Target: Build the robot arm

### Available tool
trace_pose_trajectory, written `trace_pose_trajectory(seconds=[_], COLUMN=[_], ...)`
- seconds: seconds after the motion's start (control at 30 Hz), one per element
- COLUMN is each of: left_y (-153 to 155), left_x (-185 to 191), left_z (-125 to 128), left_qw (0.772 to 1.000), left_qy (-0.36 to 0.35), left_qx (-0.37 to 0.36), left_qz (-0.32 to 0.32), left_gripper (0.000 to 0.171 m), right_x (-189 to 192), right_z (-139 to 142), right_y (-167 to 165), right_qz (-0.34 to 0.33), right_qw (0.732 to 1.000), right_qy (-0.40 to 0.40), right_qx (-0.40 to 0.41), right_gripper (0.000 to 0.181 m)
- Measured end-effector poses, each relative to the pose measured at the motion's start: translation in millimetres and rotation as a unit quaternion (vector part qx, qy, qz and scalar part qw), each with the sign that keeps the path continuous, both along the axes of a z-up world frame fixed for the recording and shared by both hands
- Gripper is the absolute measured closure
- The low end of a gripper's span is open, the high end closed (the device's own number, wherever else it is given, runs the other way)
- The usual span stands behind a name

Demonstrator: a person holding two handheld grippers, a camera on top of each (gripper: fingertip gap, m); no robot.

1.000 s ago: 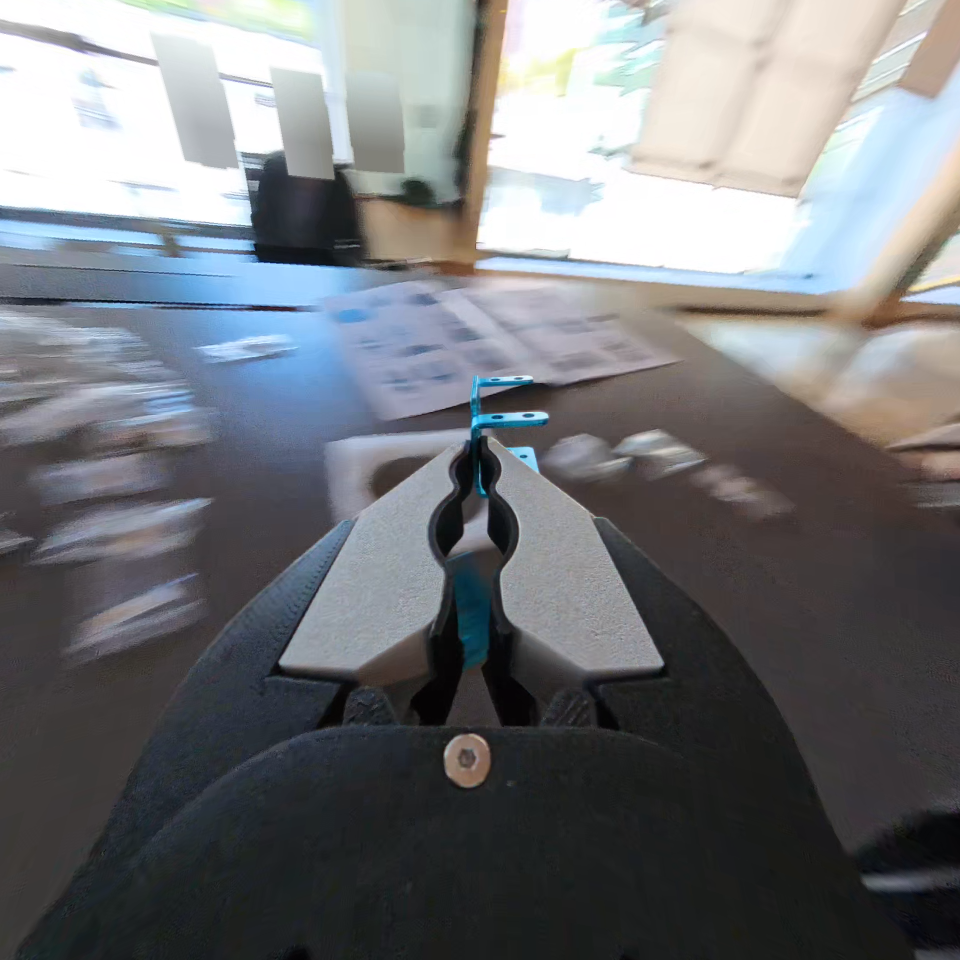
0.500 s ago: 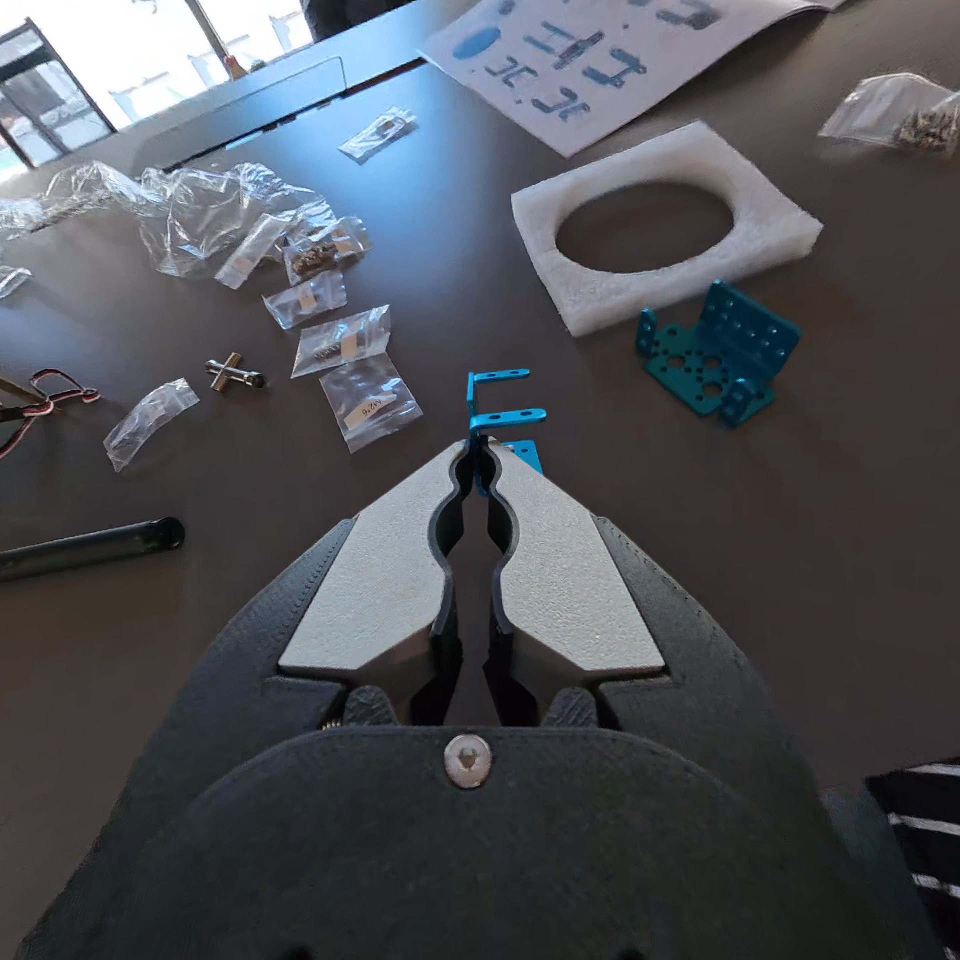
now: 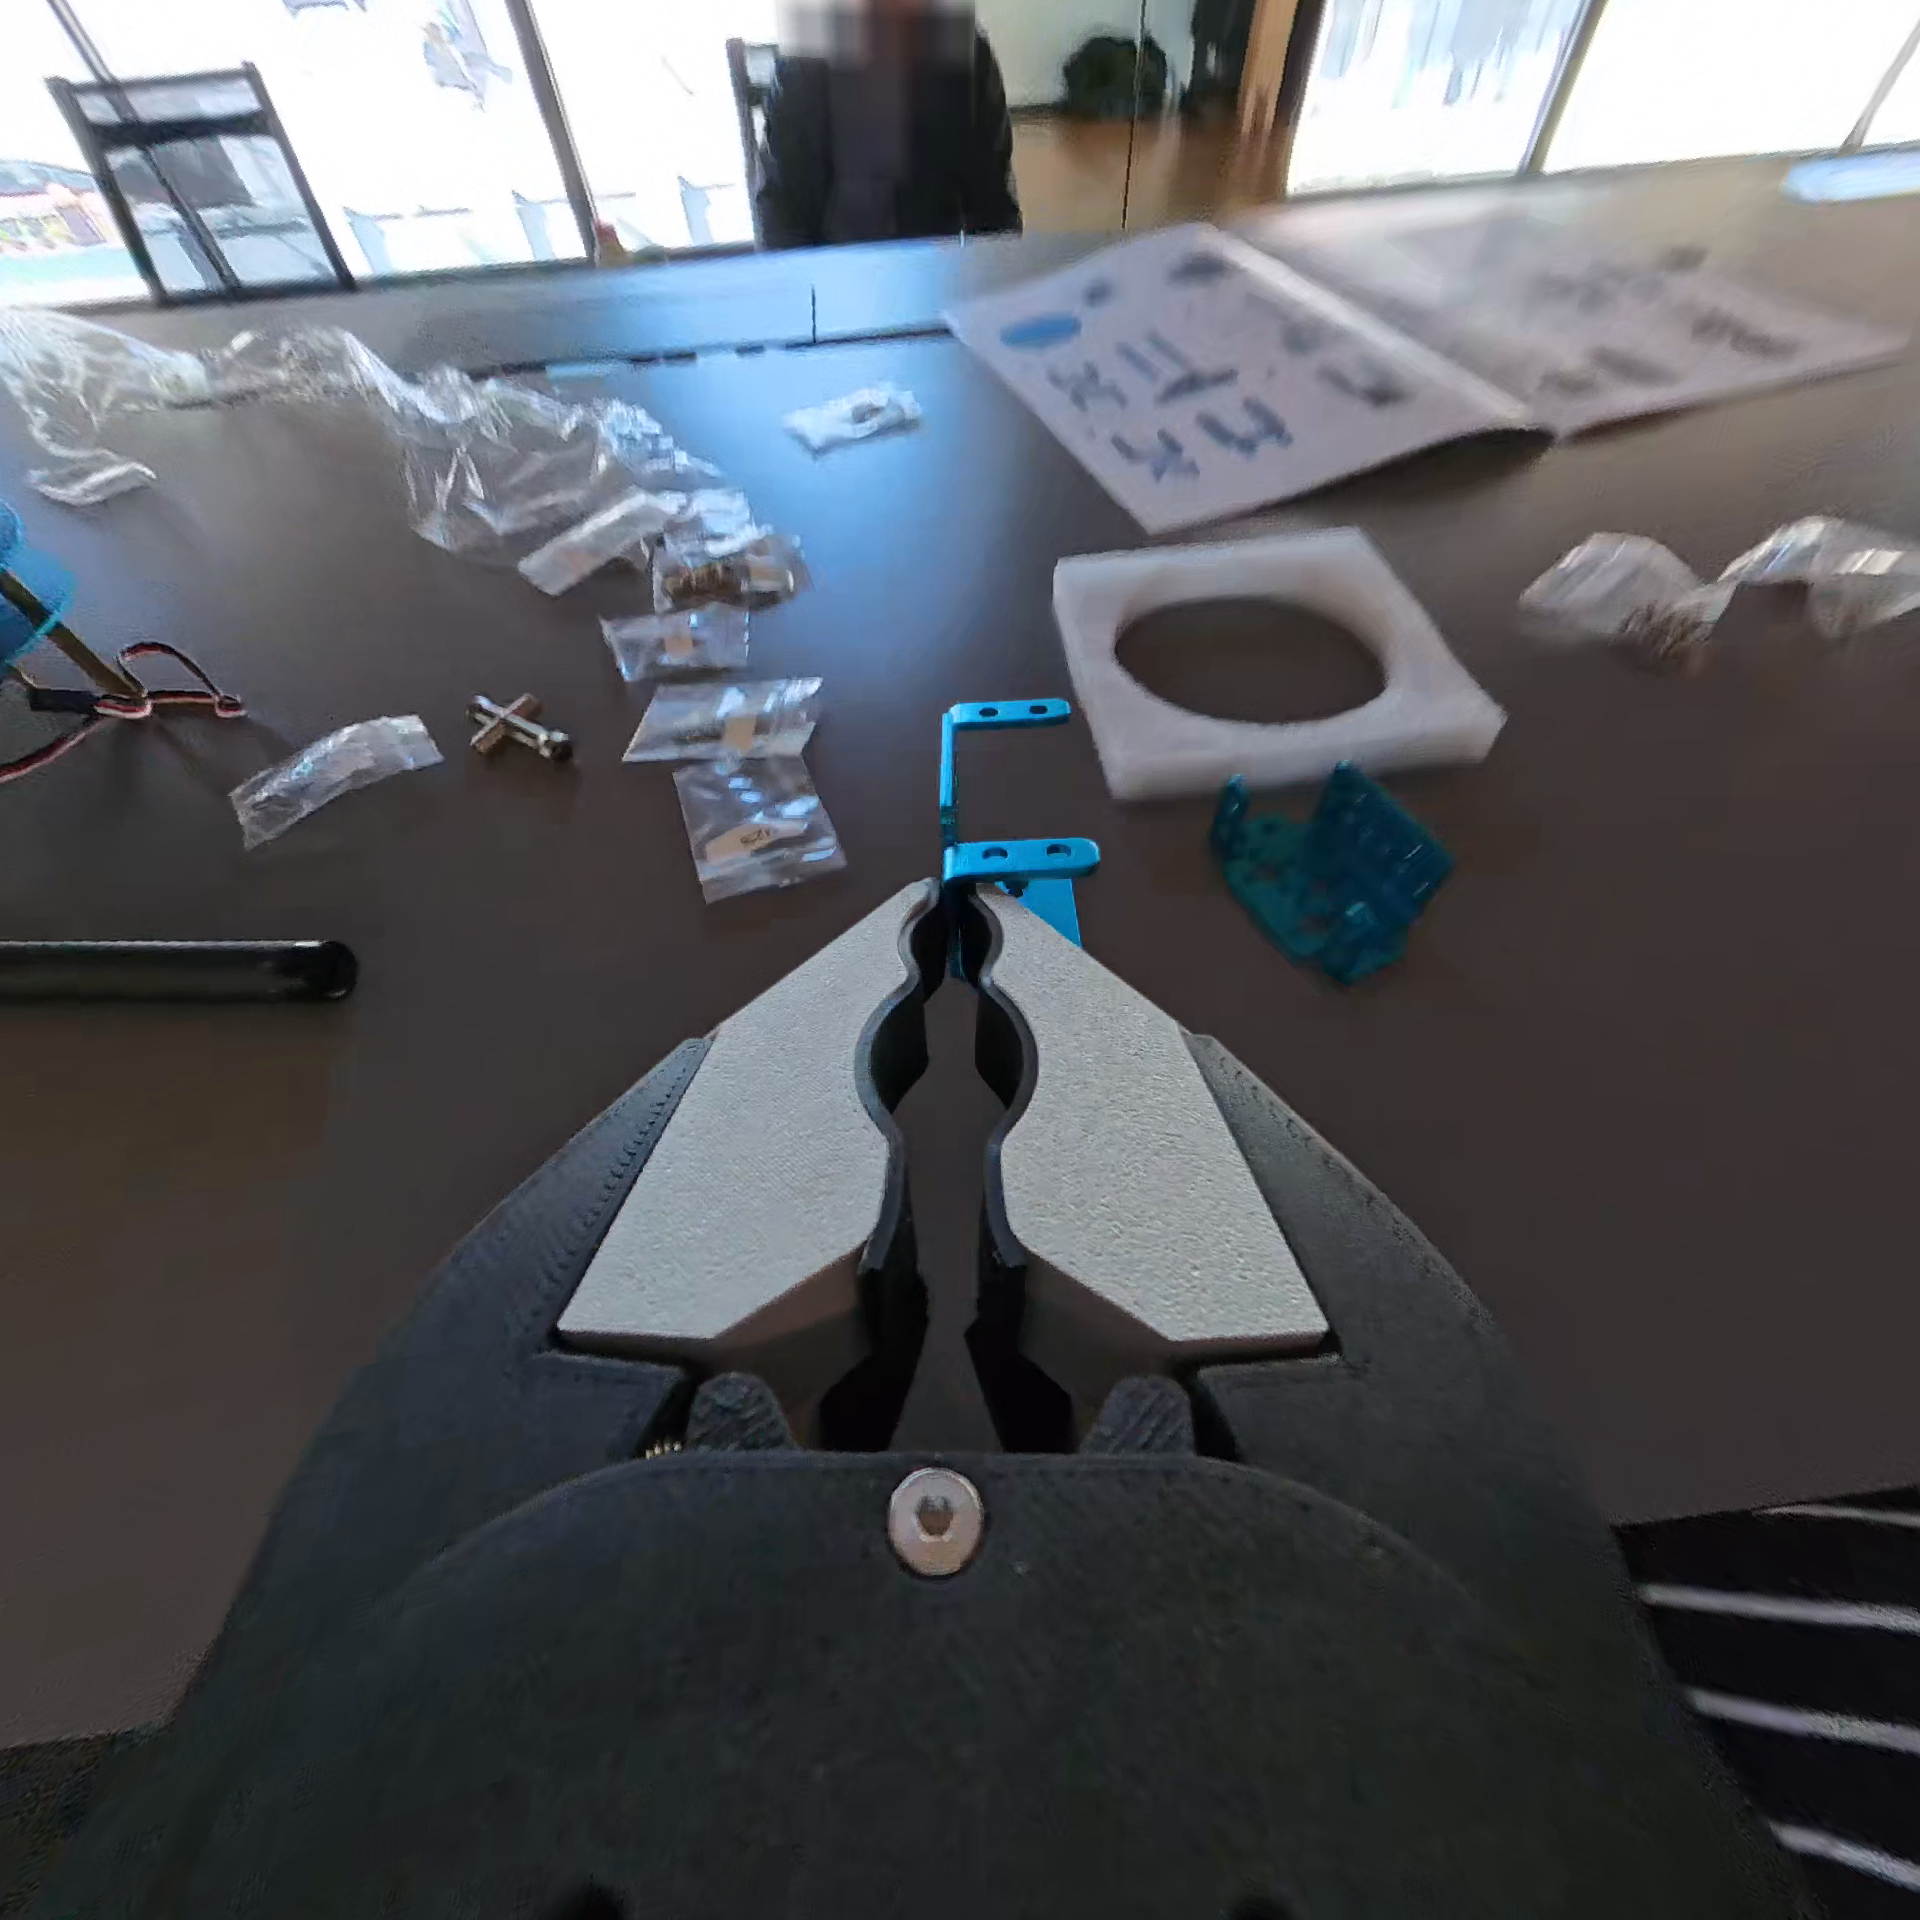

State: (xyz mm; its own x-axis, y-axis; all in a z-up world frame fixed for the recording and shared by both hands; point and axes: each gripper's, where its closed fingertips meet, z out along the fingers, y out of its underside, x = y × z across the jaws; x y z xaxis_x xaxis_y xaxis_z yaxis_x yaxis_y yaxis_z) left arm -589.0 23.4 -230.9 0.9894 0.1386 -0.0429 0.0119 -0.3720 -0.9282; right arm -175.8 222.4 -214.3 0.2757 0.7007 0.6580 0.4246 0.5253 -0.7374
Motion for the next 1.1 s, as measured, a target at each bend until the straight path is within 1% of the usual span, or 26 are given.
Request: trace_pose_trajectory(seconds=[0.07,0.13,0.2,0.27,0.33,0.37,0.4,0.5,0.57,0.63,0.7,0.73,0.77,0.83,0.9,0.97,1.1], left_y=[4.6,19.5,44.3,76.4,115.0,134.8,153.8,202.6,227.4,245.1,261.1,269.2,277.2,292.6,311.8,331.9,360.4], left_x=[23.1,61.4,112.5,170.2,230.9,259.1,283.6,339.0,364.1,379.9,382.9,382.1,381.3,382.0,374.2,362.8,358.8], left_z=[24.5,52.1,76.4,92.9,98.2,98.5,97.3,92.1,86.5,80.0,75.0,71.5,69.6,74.0,79.3,79.5,76.3], left_qw=[0.999,0.997,0.997,0.995,0.993,0.992,0.99,0.988,0.985,0.983,0.981,0.983,0.985,0.987,0.989,0.988,0.979], left_qy=[-0.031,-0.039,-0.021,-0.008,-0.011,-0.008,0.001,0.012,0.012,0.024,0.048,0.051,0.043,0.03,0.068,0.123,0.193], left_qx=[0.032,0.058,0.073,0.089,0.091,0.089,0.087,0.078,0.068,0.056,0.054,0.045,0.038,0.038,0.031,0.003,-0.055], left_qz=[-0.002,-0.015,-0.03,-0.044,-0.075,-0.093,-0.108,-0.137,-0.155,-0.175,-0.177,-0.173,-0.165,-0.154,-0.13,-0.096,-0.038], left_gripper=[0.171,0.171,0.171,0.171,0.171,0.171,0.171,0.171,0.171,0.171,0.171,0.171,0.171,0.171,0.171,0.171,0.171], right_x=[-1.0,-1.5,0.9,11.9,33.1,44.7,55.3,80.1,91.4,103.0,114.0,115.6,114.0,110.8,107.6,103.7,93.4], right_z=[0.8,4.9,12.6,14.9,12.3,10.5,10.1,16.1,16.1,12.3,9.3,4.1,-2.4,-10.6,-3.9,1.8,-4.1], right_y=[-2.1,-9.0,-19.2,-23.1,-14.4,-5.3,4.6,36.6,54.9,72.4,87.3,87.7,85.5,93.7,113.8,139.5,190.5], right_qz=[0.0,0.011,0.031,0.045,0.046,0.039,0.033,0.015,0.007,-0.011,-0.027,-0.015,0.008,0.032,0.059,0.087,0.135], right_qw=[1.0,0.997,0.99,0.984,0.983,0.983,0.982,0.97,0.966,0.969,0.969,0.966,0.962,0.96,0.962,0.958,0.945], right_qy=[0.012,0.037,0.072,0.081,0.073,0.067,0.067,0.094,0.098,0.094,0.109,0.107,0.093,0.066,0.071,0.087,0.083], right_qx=[-0.028,-0.065,-0.116,-0.155,-0.159,-0.164,-0.176,-0.224,-0.238,-0.228,-0.221,-0.235,-0.255,-0.271,-0.256,-0.257,-0.287], right_gripper=[0.165,0.165,0.165,0.161,0.159,0.158,0.154,0.138,0.134,0.134,0.134,0.132,0.124,0.121,0.122,0.125,0.126])
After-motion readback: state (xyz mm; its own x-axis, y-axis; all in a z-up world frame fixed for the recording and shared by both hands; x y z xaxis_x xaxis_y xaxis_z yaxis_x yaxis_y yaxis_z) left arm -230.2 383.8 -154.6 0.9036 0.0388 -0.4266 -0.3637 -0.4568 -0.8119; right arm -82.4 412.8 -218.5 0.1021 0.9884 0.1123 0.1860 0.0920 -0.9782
